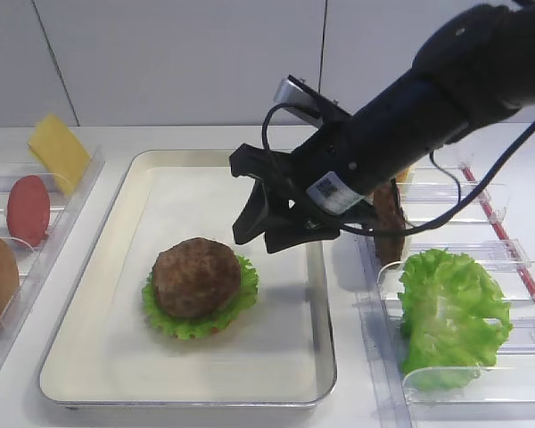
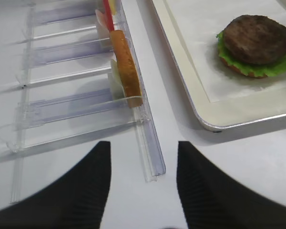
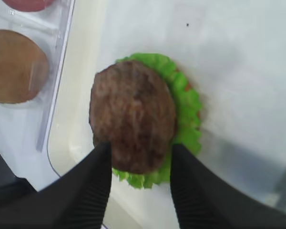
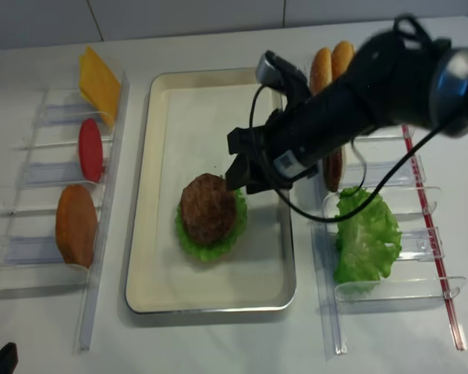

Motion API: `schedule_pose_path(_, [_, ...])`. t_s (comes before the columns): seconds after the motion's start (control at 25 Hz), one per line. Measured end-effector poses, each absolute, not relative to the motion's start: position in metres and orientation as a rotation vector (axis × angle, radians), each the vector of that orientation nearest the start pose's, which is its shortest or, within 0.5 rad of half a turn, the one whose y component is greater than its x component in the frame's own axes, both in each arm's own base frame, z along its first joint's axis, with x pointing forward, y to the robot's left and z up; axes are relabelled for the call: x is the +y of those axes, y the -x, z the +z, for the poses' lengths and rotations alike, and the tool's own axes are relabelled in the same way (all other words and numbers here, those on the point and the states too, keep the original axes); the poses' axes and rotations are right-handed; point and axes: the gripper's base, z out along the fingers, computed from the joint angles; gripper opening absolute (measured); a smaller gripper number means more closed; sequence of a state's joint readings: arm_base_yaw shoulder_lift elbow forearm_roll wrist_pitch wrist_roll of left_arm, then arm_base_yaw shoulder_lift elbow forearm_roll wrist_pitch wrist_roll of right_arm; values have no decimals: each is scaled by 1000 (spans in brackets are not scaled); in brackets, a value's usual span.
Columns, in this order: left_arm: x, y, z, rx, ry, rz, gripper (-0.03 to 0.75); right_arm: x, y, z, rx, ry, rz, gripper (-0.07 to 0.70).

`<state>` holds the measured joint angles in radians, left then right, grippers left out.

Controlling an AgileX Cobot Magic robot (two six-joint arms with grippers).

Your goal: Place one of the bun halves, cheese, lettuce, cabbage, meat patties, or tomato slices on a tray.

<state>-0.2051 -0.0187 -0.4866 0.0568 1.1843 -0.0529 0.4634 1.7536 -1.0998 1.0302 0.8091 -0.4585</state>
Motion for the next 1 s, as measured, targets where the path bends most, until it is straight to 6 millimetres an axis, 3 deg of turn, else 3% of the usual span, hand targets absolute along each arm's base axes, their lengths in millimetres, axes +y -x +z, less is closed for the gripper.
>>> schedule_pose_path(0.32, [7,11,263,2158,-157,-79,302,190,-279,273,2883,545,860,330])
schedule_pose_path(0.48, [7,10,263,2160,-158,-79,302,179,-272,298,2931,528,733,330])
schedule_pose_path(0.72, [7,10,262,2162,-158,-79,302,158,-257,330,2876,448,550,330])
schedule_pose_path(1.0, [7,10,262,2162,-158,-79,302,132,-225,374,2719,430,452,330])
